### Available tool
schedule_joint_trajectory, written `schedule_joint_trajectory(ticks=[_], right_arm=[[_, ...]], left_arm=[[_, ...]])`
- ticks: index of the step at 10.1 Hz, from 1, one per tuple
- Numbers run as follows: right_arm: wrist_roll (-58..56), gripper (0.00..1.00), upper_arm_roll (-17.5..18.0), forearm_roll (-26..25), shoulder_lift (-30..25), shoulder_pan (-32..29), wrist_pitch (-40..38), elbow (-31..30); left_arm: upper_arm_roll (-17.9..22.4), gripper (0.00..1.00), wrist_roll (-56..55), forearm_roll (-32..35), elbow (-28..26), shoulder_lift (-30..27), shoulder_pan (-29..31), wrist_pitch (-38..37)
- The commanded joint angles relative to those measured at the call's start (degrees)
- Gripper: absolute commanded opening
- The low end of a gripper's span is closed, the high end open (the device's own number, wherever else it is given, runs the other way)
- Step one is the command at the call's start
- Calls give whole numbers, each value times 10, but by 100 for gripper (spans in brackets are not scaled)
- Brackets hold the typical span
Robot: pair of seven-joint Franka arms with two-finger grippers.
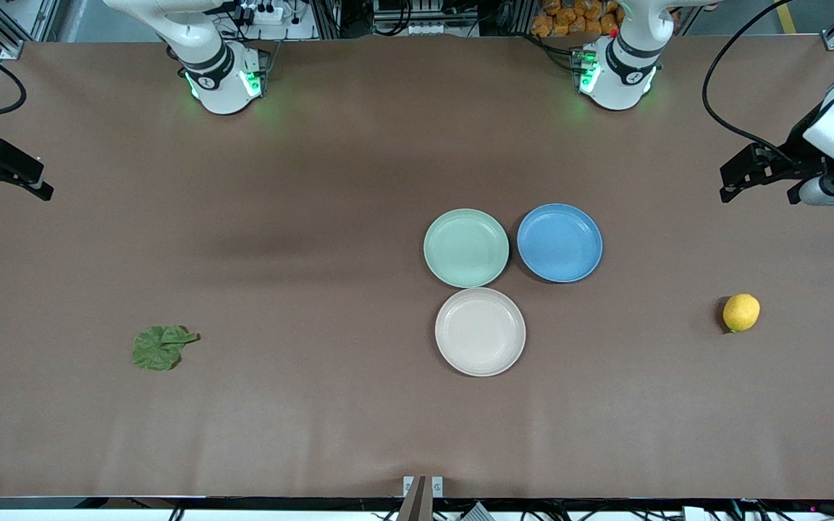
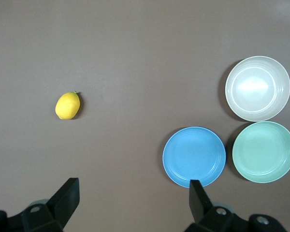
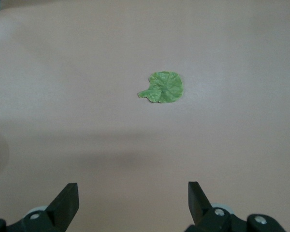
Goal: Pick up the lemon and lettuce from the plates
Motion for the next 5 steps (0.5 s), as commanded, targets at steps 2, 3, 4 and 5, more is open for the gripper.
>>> schedule_joint_trajectory(ticks=[2,3,4,5], right_arm=[[-2,100,-1,-22,-5,8,-6,-2],[-13,100,4,-32,-6,8,-6,-2],[-14,100,6,-33,-6,7,-7,-2],[-15,100,6,-34,-6,7,-9,-2]], left_arm=[[3,100,13,-5,28,6,0,-31],[3,100,13,-5,28,5,1,-31],[3,100,13,-5,28,5,2,-33],[3,100,13,-5,28,5,2,-33]])
